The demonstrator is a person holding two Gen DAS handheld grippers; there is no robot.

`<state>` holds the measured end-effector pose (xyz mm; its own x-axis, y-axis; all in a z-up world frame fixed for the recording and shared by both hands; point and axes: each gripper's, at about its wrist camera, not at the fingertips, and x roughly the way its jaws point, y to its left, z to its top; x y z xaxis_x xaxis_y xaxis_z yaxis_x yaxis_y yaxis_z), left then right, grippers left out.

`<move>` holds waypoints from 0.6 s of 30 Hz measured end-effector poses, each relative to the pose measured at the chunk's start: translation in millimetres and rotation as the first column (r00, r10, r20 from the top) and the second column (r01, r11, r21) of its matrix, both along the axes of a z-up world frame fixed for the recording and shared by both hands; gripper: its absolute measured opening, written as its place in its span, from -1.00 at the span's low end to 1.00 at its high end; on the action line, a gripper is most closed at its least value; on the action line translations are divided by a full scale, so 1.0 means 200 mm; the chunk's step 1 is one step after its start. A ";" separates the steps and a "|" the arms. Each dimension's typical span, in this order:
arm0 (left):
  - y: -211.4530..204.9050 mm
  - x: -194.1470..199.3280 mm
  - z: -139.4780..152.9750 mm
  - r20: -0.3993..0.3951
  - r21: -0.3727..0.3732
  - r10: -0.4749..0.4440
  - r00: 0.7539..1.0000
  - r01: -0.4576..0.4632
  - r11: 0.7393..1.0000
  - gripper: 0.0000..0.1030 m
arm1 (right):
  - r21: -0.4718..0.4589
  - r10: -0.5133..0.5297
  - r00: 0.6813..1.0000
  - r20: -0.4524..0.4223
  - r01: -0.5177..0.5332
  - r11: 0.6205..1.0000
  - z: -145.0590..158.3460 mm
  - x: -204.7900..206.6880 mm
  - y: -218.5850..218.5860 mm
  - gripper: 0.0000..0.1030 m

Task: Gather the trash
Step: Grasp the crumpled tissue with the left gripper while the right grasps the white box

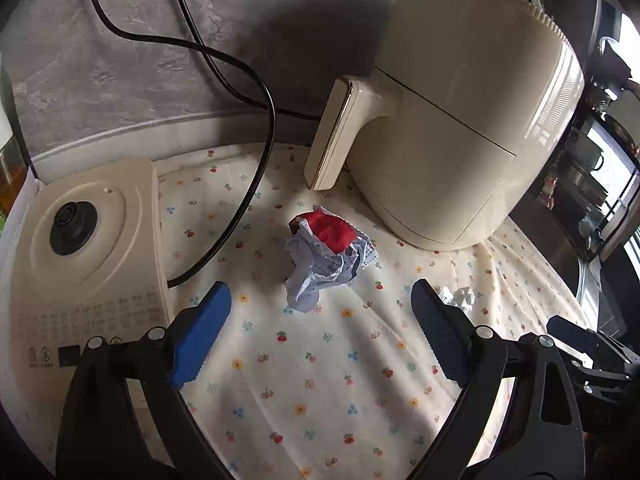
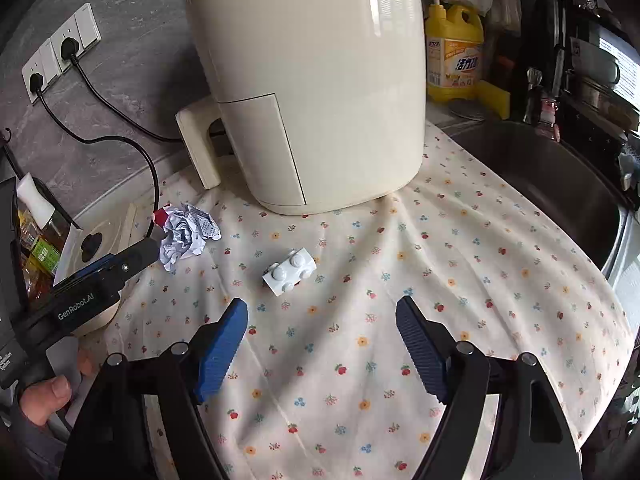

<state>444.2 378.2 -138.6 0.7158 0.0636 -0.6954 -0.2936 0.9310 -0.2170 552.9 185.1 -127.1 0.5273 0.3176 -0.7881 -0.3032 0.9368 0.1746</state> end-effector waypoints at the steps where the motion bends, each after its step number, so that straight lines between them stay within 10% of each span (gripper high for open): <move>1: 0.02 0.04 -0.02 -0.008 0.000 -0.003 1.000 0.003 1.000 0.76 | -0.001 0.010 1.000 -0.002 -0.010 1.000 -0.02 0.03 0.03 0.43; 11: 0.10 0.27 -0.14 -0.073 -0.013 -0.056 0.996 0.056 0.998 0.63 | -0.039 0.016 0.999 -0.028 -0.017 0.999 -0.18 0.22 0.24 0.30; 18: 0.05 0.32 -0.18 -0.095 0.002 -0.113 0.989 0.114 0.994 -0.22 | -0.021 0.057 0.997 -0.059 -0.058 0.998 -0.24 0.27 0.32 -0.32</move>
